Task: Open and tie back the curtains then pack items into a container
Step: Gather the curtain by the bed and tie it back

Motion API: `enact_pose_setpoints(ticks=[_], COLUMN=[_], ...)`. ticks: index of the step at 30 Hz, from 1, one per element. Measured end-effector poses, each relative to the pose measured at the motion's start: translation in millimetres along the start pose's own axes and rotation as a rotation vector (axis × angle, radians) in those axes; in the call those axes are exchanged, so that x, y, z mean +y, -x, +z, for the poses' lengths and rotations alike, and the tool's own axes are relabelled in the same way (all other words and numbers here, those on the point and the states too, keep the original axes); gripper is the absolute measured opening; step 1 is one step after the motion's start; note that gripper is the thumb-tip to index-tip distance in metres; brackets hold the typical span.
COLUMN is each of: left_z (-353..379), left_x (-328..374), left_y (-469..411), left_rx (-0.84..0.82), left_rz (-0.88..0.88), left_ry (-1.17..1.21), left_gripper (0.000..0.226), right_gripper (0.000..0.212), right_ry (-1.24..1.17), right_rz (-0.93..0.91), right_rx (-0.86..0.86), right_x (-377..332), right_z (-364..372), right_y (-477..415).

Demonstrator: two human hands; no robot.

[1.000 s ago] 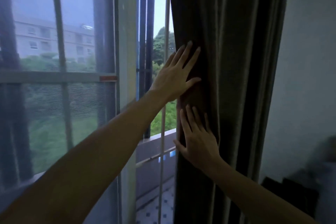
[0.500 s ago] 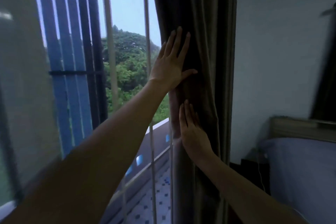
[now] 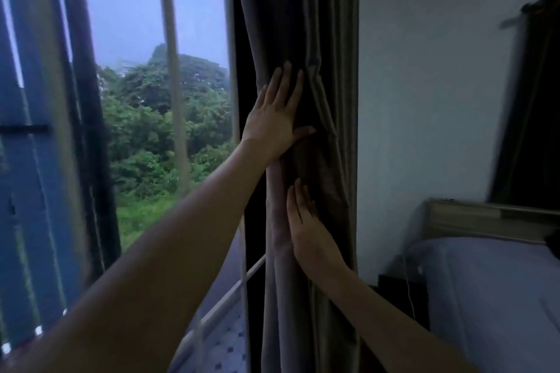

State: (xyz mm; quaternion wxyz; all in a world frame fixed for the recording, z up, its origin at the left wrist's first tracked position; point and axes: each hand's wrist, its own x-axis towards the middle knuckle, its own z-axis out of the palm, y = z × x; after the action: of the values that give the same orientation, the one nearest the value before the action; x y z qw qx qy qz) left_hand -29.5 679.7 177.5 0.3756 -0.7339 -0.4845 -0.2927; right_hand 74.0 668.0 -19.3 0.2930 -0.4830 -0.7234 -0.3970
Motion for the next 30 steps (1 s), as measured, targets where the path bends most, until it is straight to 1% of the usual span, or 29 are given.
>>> enact_pose_setpoints(ticks=[3,6,10,14,17,19,21,23,24,27,30], left_z=[43,73,111,151,179,193,208,226,235,255,260], left_x=[8,19,23,26,32,34,36,38,39,39,37], left_y=[-23,-51,-84,-106,-122,-137,-152,-166,-170,-183,-195], left_rx=[0.016,0.059,0.05,0.036,0.068,0.059,0.035,-0.004,-0.028,-0.1,-0.157], left_rz=[-0.011,-0.009,-0.025,-0.039,-0.025,-0.012,-0.02,-0.045,-0.056,-0.062,-0.052], left_ry=[-0.019,-0.026,-0.025,-0.042,-0.025,0.017,0.037,0.036,0.034,0.056,0.055], left_gripper=[0.096,0.094,0.094,0.093,0.088,0.088,0.089,0.093,0.094,0.097,0.099], right_gripper=[0.06,0.063,0.063,0.067,0.057,0.056,0.062,0.083,0.088,0.088,0.09], right_ry=[0.034,0.041,-0.085,-0.094,-0.155,-0.228,-0.274,-0.36,-0.401,-0.477,-0.497], right_rz=[-0.022,0.009,0.053,0.027,0.093,0.122,0.103,0.108,0.114,0.116,0.128], right_rx=[0.017,0.05,-0.04,-0.011,0.054,0.082,0.091,0.064,0.047,0.01,0.002], right_x=[24,49,77,97,110,120,130,139,142,146,150], right_z=[35,68,109,143,168,180,193,206,211,224,234], right_y=[-4,-21,-44,-50,-61,-68,-73,-76,-77,-78,-85])
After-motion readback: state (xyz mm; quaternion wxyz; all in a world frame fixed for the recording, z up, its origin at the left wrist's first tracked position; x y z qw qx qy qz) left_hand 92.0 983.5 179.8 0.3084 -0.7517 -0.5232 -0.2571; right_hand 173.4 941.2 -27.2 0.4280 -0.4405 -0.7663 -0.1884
